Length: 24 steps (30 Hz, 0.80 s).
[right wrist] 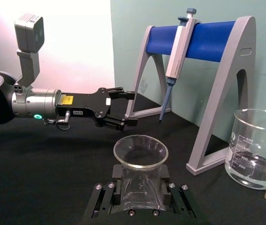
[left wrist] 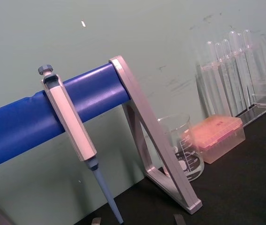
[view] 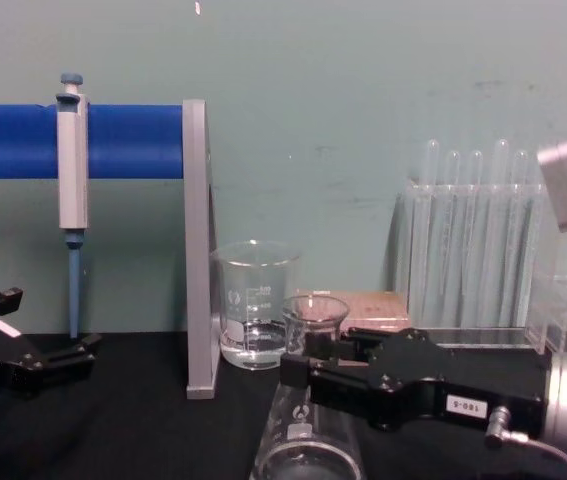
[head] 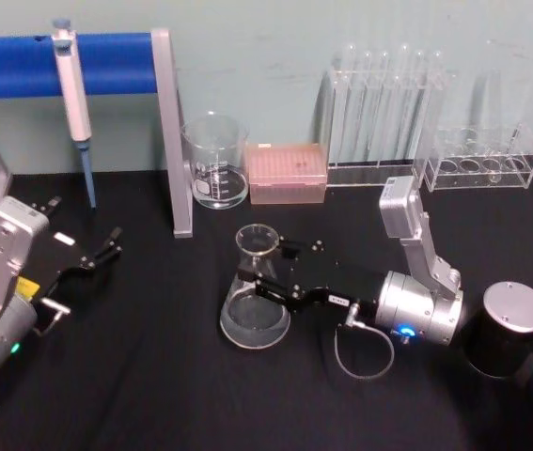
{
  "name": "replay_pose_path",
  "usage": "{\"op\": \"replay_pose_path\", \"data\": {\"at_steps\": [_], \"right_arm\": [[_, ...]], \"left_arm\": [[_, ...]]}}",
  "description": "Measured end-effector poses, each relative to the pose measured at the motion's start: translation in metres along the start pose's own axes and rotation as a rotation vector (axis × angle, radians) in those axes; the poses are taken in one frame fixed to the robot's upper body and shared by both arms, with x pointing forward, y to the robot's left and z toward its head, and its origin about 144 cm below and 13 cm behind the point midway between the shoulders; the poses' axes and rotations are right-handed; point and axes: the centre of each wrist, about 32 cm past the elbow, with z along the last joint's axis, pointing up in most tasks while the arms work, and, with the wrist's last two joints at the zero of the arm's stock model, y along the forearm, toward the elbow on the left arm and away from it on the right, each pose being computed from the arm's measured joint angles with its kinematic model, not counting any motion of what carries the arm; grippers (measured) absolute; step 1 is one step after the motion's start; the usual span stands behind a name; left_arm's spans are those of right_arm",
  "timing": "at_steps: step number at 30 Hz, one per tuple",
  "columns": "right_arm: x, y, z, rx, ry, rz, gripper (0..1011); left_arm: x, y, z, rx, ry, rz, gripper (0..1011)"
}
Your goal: Grasp the erlenmeyer flask with one hand, shake it three times, then place it back.
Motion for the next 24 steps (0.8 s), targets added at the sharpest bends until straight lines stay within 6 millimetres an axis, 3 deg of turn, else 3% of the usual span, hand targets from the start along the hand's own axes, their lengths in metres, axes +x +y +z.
{"op": "replay_pose_path", "data": {"at_steps": [24], "right_arm": [[0.0032, 0.0017, -0.0006, -0.031, 0.002, 0.002, 465]], "left_arm": [[0.0, 0.0, 0.0, 0.0, 0.0, 0.0, 1001]]}}
